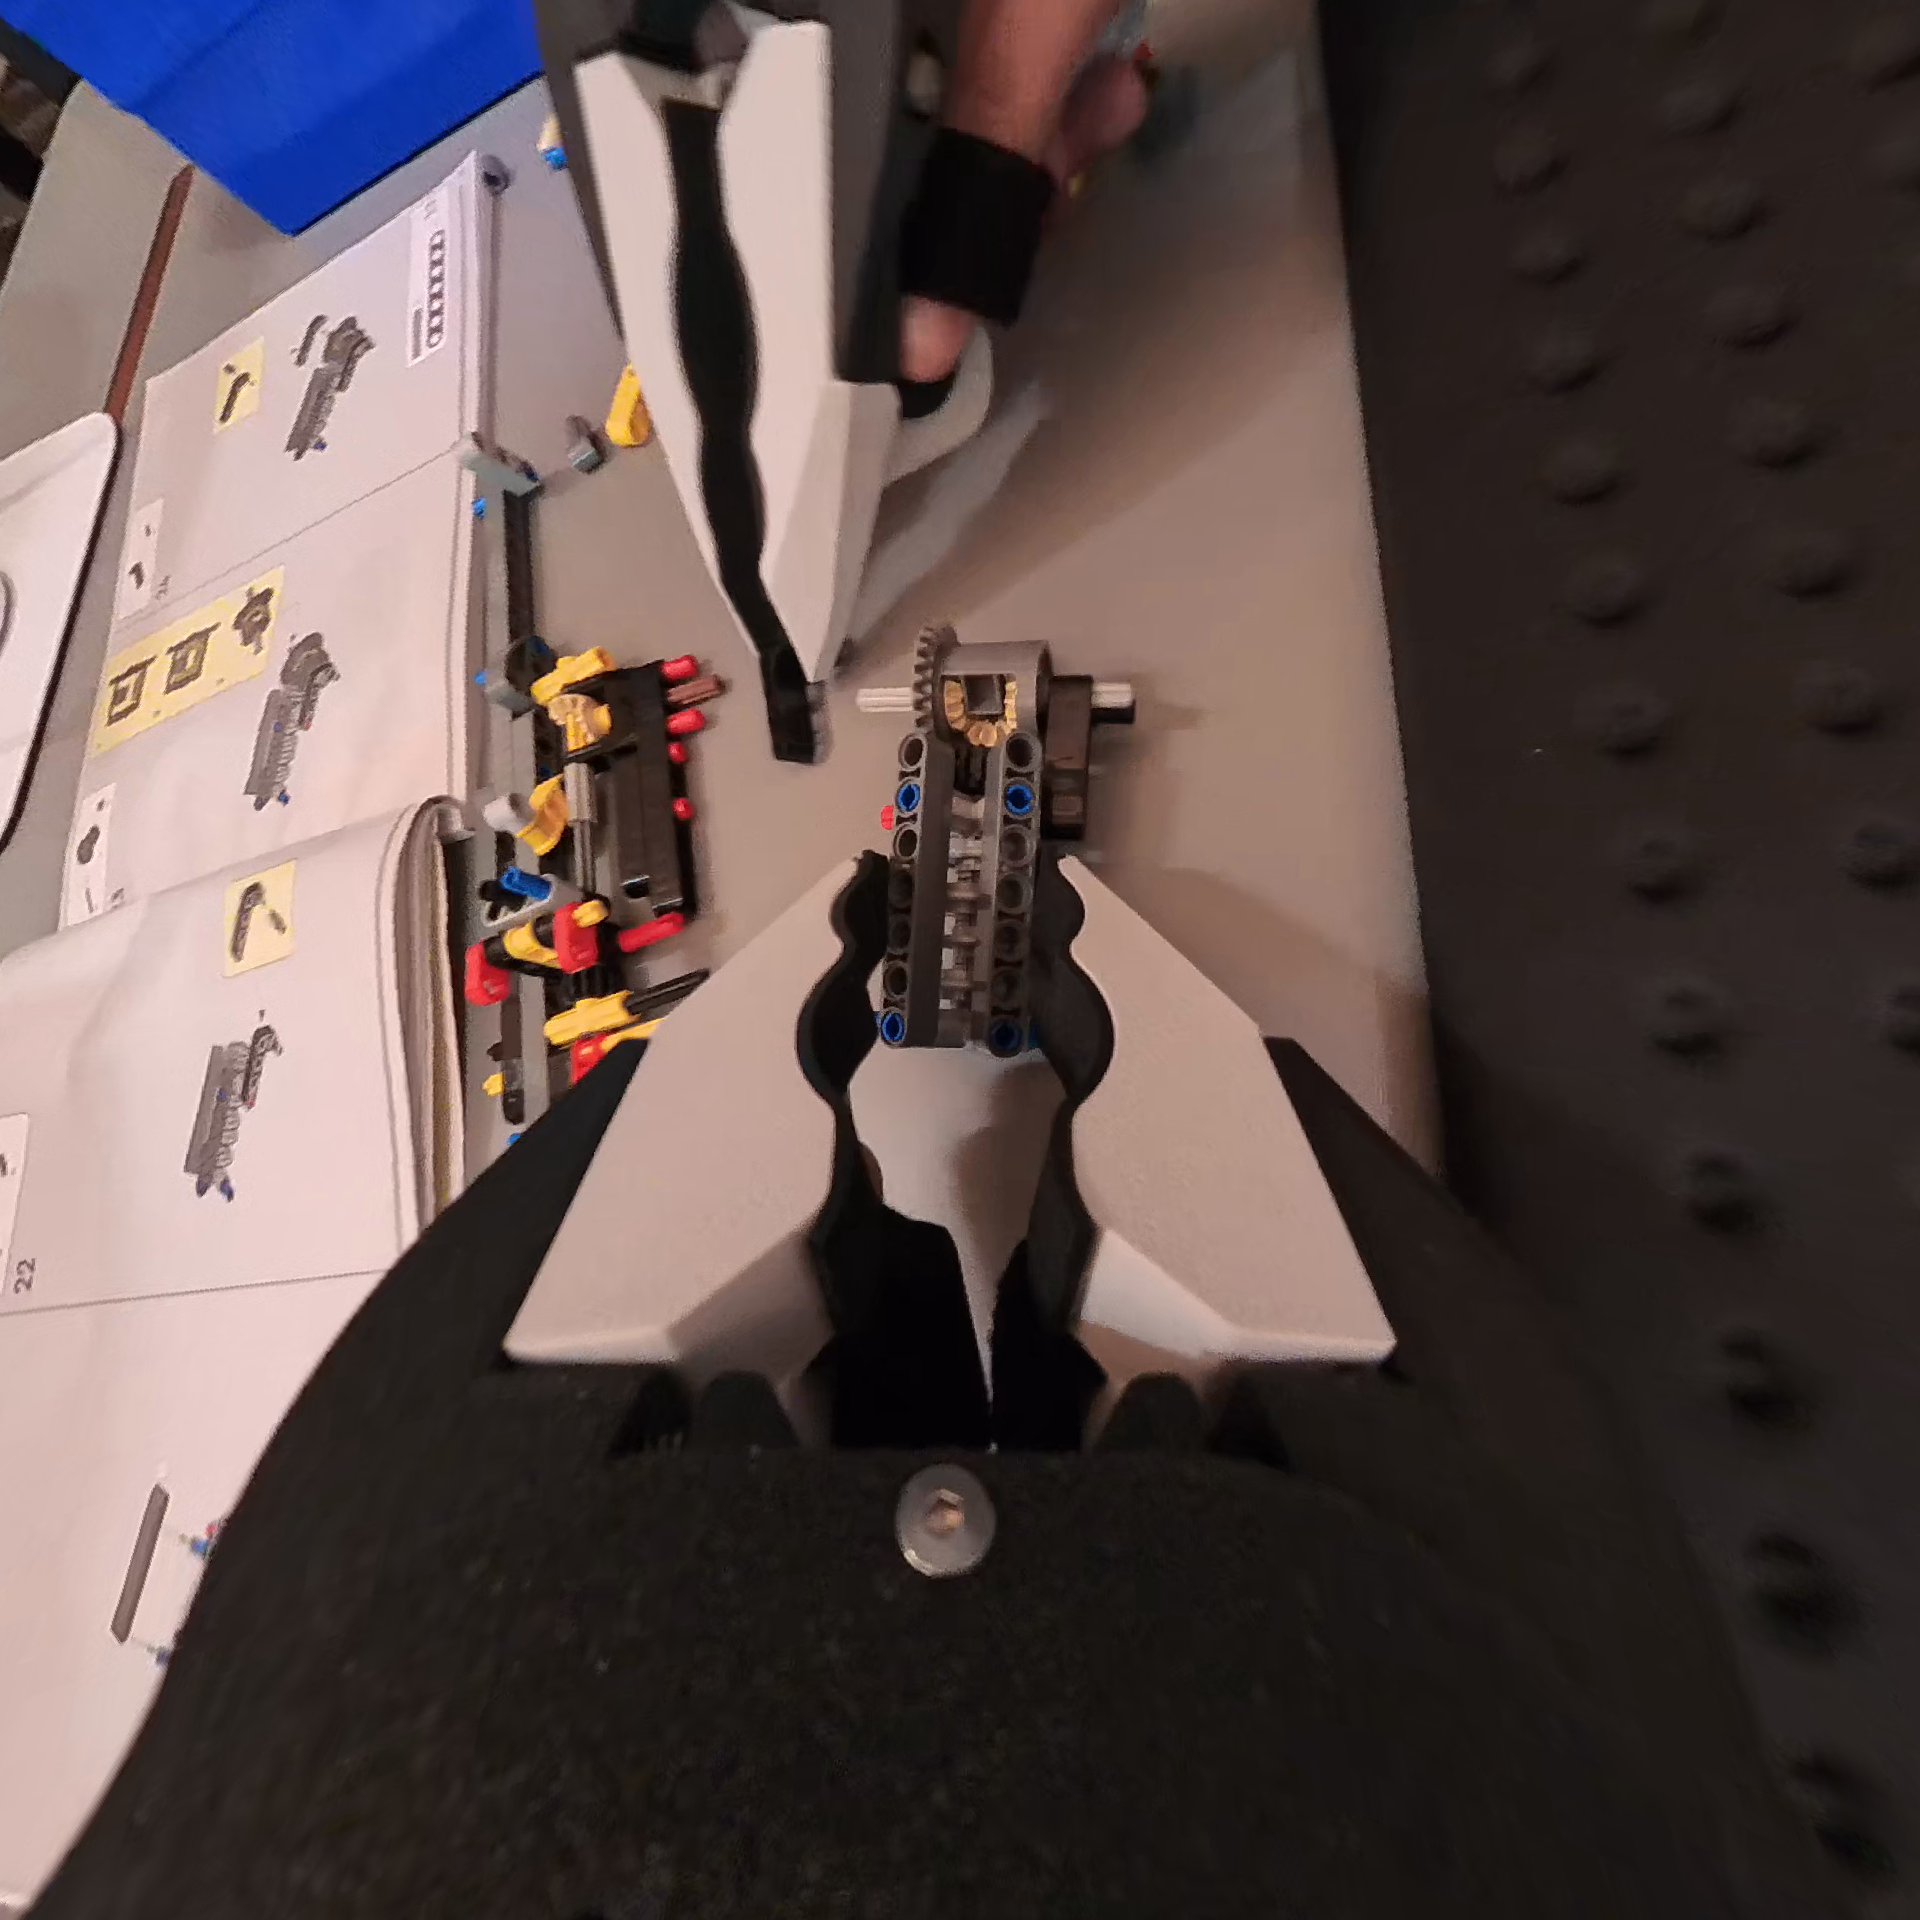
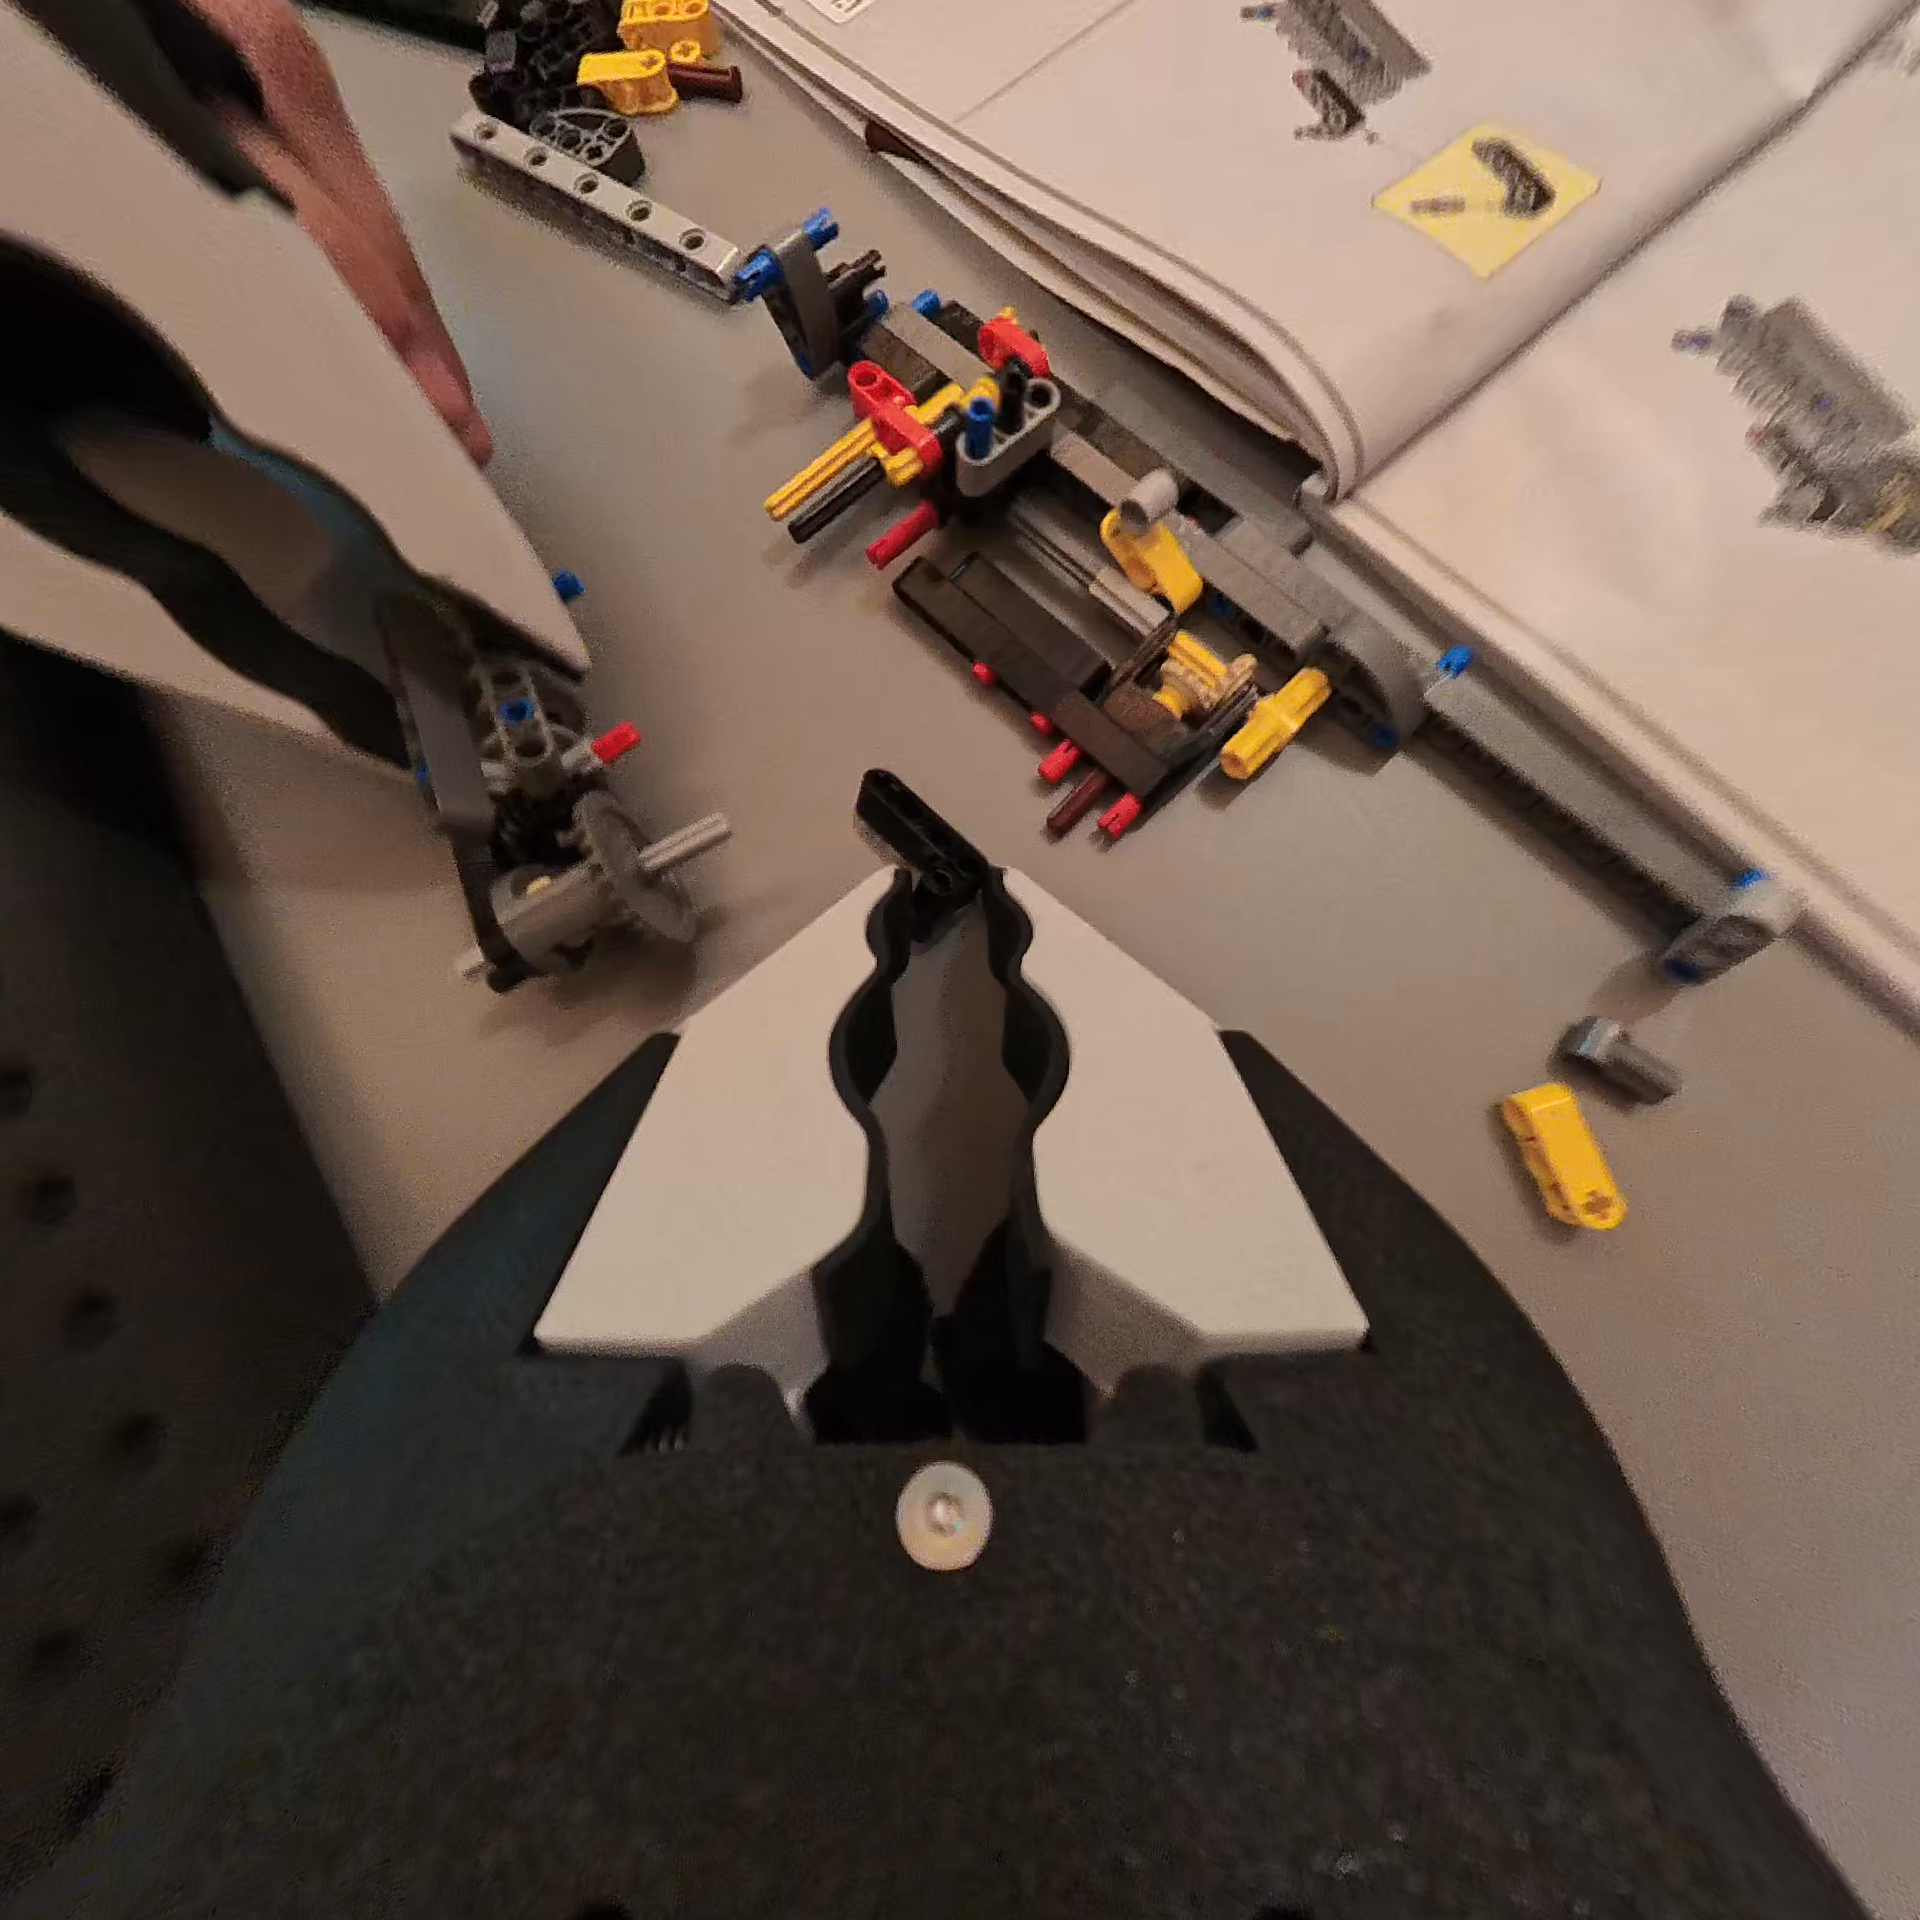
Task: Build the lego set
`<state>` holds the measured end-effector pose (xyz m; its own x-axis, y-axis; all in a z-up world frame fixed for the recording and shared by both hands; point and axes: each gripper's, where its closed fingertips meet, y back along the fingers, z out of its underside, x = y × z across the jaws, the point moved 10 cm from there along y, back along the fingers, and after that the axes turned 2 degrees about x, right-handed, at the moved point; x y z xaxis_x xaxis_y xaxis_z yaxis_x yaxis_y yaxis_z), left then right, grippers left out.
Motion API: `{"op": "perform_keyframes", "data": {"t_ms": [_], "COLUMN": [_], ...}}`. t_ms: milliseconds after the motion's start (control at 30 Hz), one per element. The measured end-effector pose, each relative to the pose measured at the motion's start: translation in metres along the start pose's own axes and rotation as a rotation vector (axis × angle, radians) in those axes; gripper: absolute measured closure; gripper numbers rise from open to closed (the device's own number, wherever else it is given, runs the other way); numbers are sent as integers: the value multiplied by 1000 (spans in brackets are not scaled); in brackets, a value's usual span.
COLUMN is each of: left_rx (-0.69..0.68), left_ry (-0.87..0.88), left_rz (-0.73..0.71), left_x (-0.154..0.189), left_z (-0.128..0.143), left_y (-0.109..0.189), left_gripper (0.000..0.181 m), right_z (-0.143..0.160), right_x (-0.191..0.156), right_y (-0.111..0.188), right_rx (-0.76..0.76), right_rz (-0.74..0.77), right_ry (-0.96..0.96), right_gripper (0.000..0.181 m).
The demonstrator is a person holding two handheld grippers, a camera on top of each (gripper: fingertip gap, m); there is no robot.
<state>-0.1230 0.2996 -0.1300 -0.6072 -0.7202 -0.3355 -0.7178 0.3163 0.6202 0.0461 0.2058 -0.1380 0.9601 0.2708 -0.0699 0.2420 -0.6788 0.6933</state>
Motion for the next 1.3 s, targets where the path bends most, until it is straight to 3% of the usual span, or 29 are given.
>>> {"op": "perform_keyframes", "data": {"t_ms": [167,333,433,633,833,1300], "left_rx": [104,239,293,499,620,627], "left_ry": [114,157,160,283,387,382], "left_rz": [-5,7,16,127,192,210], "left_x": [-11,-17,-17,-22,-31,-30], "left_z": [-5,-12,-15,-21,-20,-20], "left_y": [11,24,30,46,55,57], "left_gripper": [155,155,155,155,155,155], "right_z": [-3,-9,-14,-19,-23,-20], "right_x": [-10,-30,-34,-42,-50,-56], "right_y": [12,34,44,53,52,52], "right_rx": [187,548,603,756,886,923], "right_rz": [348,410,468,508,513,621], "right_ry": [480,828,994,1150,1134,1265], "right_gripper": [169,174,174,174,174,174]}}
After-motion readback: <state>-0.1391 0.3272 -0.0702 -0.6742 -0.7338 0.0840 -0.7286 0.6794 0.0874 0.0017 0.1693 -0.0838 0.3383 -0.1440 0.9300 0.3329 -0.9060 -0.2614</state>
